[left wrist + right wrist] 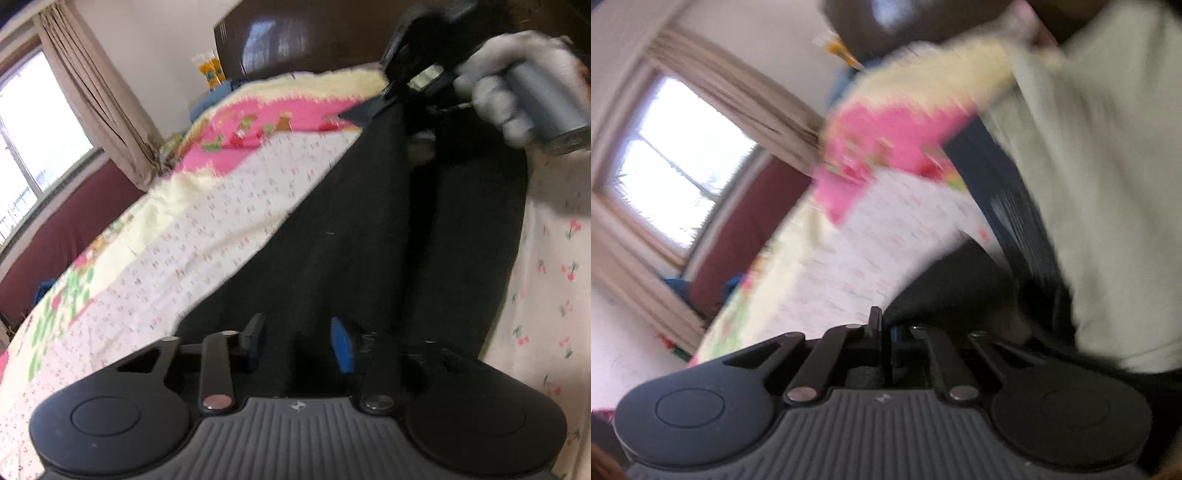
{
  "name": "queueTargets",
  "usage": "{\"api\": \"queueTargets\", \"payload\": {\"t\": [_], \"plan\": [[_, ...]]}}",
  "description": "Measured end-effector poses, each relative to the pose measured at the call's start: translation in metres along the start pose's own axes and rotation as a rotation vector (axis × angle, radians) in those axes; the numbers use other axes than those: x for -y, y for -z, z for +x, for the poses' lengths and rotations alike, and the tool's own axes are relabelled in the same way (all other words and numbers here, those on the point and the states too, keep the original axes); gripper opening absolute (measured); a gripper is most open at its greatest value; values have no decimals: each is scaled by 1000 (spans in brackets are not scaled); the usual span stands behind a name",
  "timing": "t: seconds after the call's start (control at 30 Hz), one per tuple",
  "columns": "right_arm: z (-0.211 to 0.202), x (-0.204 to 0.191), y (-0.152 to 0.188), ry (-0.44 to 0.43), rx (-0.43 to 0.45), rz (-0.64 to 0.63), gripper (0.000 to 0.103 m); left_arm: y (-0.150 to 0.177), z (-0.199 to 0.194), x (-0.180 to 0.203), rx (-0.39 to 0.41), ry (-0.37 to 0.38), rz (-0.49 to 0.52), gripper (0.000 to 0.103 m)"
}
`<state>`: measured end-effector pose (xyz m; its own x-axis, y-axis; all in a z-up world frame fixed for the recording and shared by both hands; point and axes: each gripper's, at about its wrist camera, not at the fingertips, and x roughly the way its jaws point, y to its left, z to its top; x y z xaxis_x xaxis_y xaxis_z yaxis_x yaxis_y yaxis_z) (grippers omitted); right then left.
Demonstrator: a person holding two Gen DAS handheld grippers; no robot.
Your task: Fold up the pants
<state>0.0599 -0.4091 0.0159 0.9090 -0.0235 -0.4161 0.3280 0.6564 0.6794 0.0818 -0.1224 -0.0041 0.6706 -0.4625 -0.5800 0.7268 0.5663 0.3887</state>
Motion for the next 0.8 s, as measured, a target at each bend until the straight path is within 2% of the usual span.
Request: {"api": "queueTargets", "payload": {"t": [0.13, 0.2, 0.27, 0.33, 0.37, 0.47, 0.6, 0.7, 0.8], "plan": [[-64, -4, 7, -18, 38, -36, 5, -4, -23, -5, 33, 14, -38, 44], [-81, 1, 22, 26, 58, -84, 5, -1, -28, 0, 36, 22, -29, 44], [-69, 13, 38, 120, 6, -146, 8, 1, -23, 10, 10, 38, 1, 44], [-47, 37, 45, 186, -90, -59, 11, 6, -14, 24, -40, 64, 48, 44], [-41, 48, 49, 192, -117, -9, 11, 9, -13, 29, -52, 67, 66, 44], [-43, 61, 50, 185, -94, 59, 18, 14, -15, 40, -57, 58, 111, 44], [-53, 60, 41, 178, -4, 38, 26, 12, -12, 39, -68, 69, 98, 45], [-58, 64, 36, 172, 6, 51, 25, 11, -8, 39, -76, 68, 97, 45], [-58, 66, 41, 216, 1, 14, 20, 14, -10, 39, -78, 63, 112, 45]]}}
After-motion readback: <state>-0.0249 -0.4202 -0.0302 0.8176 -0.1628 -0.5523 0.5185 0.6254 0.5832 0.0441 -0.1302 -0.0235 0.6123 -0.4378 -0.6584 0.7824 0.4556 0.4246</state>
